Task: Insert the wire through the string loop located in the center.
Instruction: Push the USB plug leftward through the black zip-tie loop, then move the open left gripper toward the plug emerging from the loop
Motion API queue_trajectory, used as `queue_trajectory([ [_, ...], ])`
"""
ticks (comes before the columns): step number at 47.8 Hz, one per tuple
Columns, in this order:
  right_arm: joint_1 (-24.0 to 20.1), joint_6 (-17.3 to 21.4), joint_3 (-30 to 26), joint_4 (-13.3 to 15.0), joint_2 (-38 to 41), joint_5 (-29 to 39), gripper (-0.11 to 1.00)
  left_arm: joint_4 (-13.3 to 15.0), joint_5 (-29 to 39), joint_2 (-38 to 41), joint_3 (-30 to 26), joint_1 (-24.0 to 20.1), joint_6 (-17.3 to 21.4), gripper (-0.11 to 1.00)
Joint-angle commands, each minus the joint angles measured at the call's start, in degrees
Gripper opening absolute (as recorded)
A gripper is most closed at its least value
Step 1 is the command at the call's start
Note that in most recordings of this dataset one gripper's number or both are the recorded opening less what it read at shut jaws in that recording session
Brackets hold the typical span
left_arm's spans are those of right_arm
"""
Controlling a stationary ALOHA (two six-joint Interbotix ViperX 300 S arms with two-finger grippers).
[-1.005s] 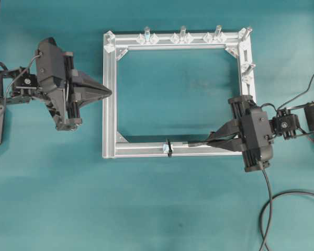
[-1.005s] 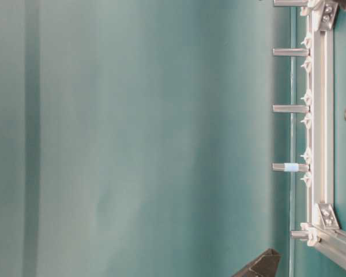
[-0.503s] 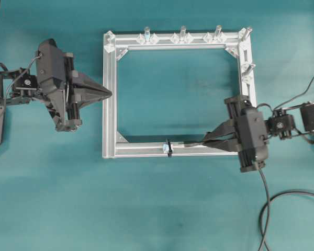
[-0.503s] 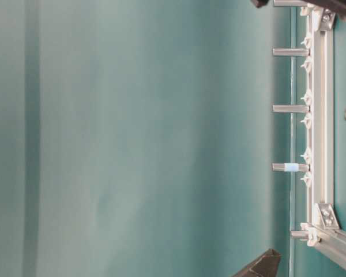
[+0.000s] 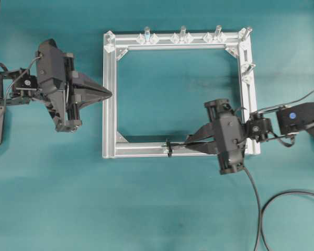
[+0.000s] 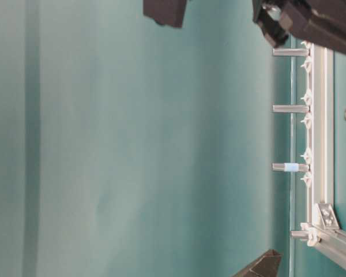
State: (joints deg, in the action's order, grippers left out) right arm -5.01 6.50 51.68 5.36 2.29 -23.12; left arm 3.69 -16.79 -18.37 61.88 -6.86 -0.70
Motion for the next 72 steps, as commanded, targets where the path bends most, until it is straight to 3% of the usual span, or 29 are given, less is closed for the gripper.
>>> queue_trajectory([
  [1,0.35,-0.09,-2.29,-0.18,0.26,-0.44,0.07,-0.09,-0.26,-0.70,-0.53,0.26,-0.44,0.00],
  [47,1.14,-0.18,-4.39,-0.18,1.93,-0.53,0.07,-0.18,-0.35,-0.70,-0.62,0.44,-0.44,0.00],
  [54,1.14,-0.09,-4.57,-0.18,1.93,-0.44,0.07,-0.09,-0.35,-0.26,-1.93,2.11,-0.44,0.00],
  [72,1.14,-0.09,-4.48,-0.18,1.93,-0.53,0.07,-0.09,-0.26,5.98,-5.71,11.16,-0.53,0.00],
])
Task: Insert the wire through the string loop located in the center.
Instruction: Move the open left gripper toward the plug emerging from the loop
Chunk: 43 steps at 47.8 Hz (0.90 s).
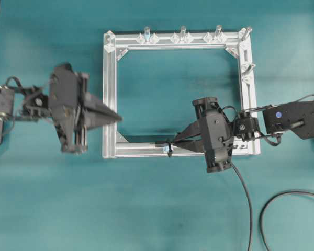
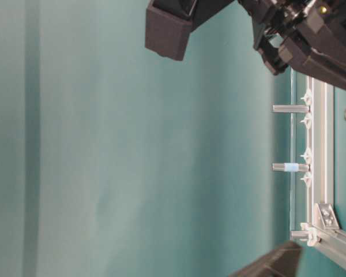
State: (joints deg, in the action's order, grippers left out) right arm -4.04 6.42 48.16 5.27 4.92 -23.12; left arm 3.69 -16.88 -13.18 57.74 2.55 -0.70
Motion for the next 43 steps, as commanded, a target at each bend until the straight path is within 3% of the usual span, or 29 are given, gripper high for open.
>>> queue_trajectory([
  [1,0.18,0.00,-0.97,-0.09,-0.62,-0.53,0.07,-0.18,-0.26,1.23,-1.76,2.20,-0.53,0.00],
  [12,0.18,0.00,-1.05,-0.09,-0.70,-0.53,0.07,-0.18,-0.18,3.52,-3.34,5.71,0.00,0.00],
  [28,0.18,0.00,-1.05,-0.09,-0.70,-0.53,0.07,-0.18,0.62,3.69,-3.43,5.54,-0.09,0.00],
  [43,0.18,0.00,-1.05,-0.09,-0.70,-0.53,0.07,-0.18,7.73,5.71,-6.15,4.75,-0.35,0.00],
])
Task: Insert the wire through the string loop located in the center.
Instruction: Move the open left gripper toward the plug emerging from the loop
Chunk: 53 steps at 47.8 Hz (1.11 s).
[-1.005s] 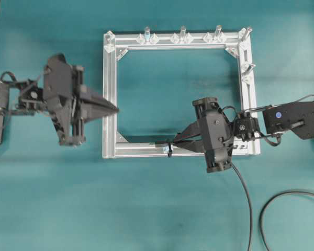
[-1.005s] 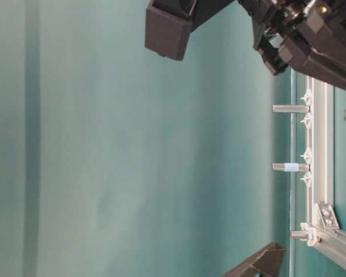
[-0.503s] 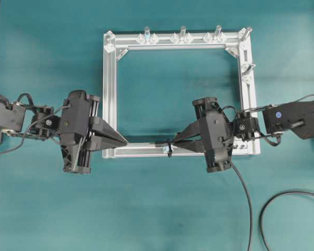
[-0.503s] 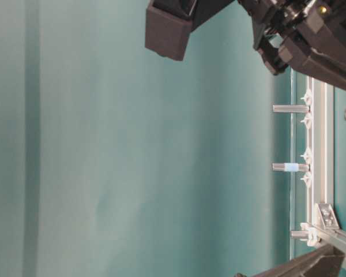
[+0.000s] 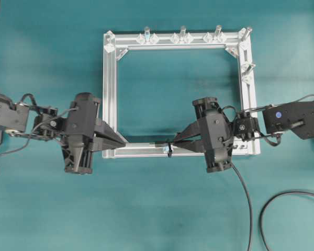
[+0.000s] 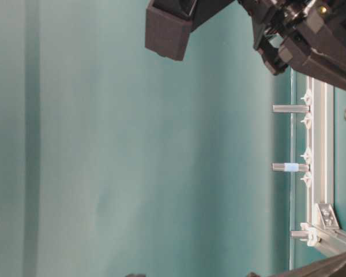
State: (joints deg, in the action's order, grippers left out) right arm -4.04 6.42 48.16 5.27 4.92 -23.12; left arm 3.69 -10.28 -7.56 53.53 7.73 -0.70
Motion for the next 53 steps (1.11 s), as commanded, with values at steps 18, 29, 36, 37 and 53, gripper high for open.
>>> queue_trajectory([
  [18,0.18,0.00,-1.05,-0.09,-0.70,-0.53,0.07,-0.09,3.16,1.49,-4.75,-2.11,-0.26,0.38],
  [29,0.18,0.00,-1.05,-0.09,-0.70,-0.53,0.07,-0.18,3.60,1.49,-5.10,-2.11,-0.09,0.60],
  [36,0.18,0.00,-0.88,-0.09,-0.70,-0.53,0.07,-0.18,3.52,1.76,-5.62,-1.93,-0.26,0.60],
  [37,0.18,0.00,-0.88,-0.09,-0.70,-0.53,0.07,-0.18,3.60,1.93,-5.80,-1.93,-0.26,0.60],
  [53,0.18,0.00,-0.88,-0.09,-0.35,-0.53,0.07,-0.18,3.25,12.30,-14.24,-1.85,0.00,0.61],
])
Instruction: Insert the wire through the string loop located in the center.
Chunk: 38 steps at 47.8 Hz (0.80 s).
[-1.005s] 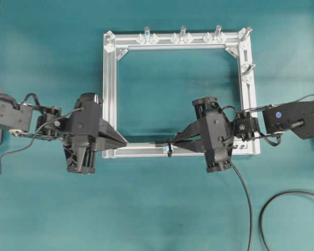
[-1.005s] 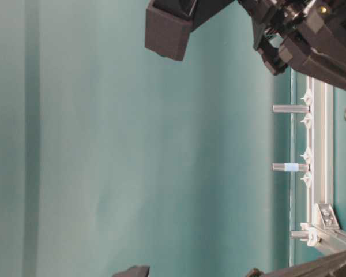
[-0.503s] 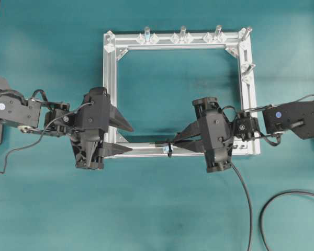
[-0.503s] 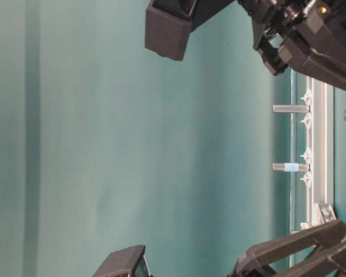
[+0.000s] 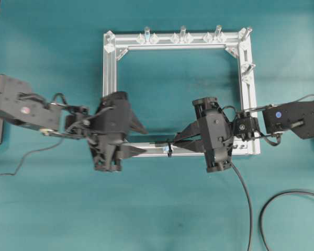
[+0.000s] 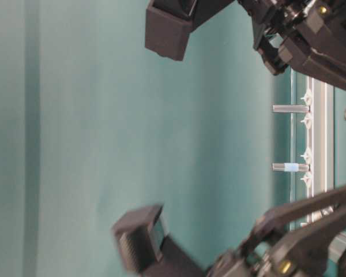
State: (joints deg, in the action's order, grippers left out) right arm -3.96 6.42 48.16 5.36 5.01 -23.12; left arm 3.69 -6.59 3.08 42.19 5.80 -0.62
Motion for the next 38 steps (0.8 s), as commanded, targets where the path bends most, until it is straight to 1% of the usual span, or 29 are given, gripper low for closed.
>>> queue_trajectory([
  [1,0.09,0.00,-0.88,-0.18,-0.44,-0.53,0.07,-0.18,-0.53,2.29,-3.43,0.09,-0.09,0.61],
  [10,0.09,0.00,-1.14,-0.18,-0.44,-0.53,0.07,-0.18,-0.53,5.89,-6.42,0.09,0.09,0.61],
  [22,0.09,0.00,-1.14,-0.18,-0.44,-0.53,0.07,-0.26,-0.53,6.33,-6.15,-0.18,0.18,0.59],
  [29,0.09,0.00,-0.97,-0.18,-0.44,-0.53,0.07,-0.26,-0.53,6.06,-6.24,-0.18,0.18,0.55],
  [31,0.09,0.00,-1.05,-0.18,-0.44,-0.53,0.07,-0.26,-0.53,5.98,-6.24,-0.18,0.18,0.52],
  [34,0.09,0.00,-1.05,-0.18,-0.44,-0.53,0.07,-0.26,-0.53,6.06,-6.33,-0.26,0.18,0.45],
  [36,0.09,0.00,-1.05,-0.18,-0.44,-0.53,0.07,-0.26,-0.53,5.98,-6.42,-0.18,0.18,0.39],
  [38,0.09,0.00,-1.14,-0.18,-0.44,-0.53,0.07,-0.26,-0.53,5.98,-6.42,-0.18,0.09,0.29],
])
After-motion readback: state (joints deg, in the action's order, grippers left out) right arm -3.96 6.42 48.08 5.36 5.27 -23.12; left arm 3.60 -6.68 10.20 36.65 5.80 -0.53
